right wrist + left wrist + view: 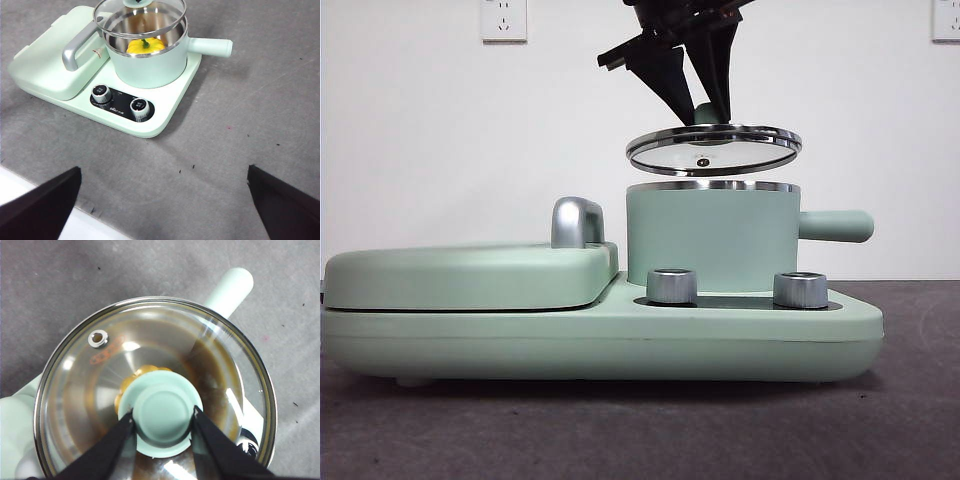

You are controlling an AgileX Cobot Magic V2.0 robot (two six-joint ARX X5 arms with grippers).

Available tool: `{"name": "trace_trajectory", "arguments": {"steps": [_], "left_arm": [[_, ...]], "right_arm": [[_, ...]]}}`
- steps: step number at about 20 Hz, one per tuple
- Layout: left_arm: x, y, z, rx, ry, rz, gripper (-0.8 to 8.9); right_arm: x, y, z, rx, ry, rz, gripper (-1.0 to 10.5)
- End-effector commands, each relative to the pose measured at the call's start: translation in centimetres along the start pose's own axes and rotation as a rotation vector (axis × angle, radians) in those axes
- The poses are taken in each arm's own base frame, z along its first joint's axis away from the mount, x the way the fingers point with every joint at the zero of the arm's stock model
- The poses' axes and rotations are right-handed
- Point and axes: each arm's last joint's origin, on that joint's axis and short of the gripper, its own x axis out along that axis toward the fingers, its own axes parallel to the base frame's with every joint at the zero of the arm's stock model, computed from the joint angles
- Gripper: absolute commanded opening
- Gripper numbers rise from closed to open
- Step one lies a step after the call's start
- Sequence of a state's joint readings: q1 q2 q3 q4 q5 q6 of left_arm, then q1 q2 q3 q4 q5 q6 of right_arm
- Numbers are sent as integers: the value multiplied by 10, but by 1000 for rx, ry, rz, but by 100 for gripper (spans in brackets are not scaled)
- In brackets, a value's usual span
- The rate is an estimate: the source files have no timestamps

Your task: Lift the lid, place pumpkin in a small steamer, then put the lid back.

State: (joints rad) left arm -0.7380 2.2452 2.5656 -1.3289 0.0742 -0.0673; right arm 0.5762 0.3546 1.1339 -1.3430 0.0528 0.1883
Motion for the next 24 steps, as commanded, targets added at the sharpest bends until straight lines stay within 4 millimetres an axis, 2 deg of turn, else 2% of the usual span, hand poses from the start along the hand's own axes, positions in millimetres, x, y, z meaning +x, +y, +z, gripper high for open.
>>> {"name": "trace_trajectory", "arguments": {"steps": [1, 9, 15, 21, 24], "left_arm": [[-3, -5, 4, 17, -38, -8, 15], [18, -4, 0, 15, 11, -7, 15], [24, -4, 1, 29, 2, -8, 15], [49, -4, -1, 37, 52, 3, 15], [54, -10, -3, 55, 64, 30, 15]], "right_arm": [[-2, -2, -7, -2, 75, -10, 546], [-2, -2, -7, -2, 75, -10, 546], [-2, -2, -7, -2, 75, -11, 546], [-2, -2, -7, -3, 74, -16, 546], [-2, -2, -7, -3, 74, -16, 546]]}}
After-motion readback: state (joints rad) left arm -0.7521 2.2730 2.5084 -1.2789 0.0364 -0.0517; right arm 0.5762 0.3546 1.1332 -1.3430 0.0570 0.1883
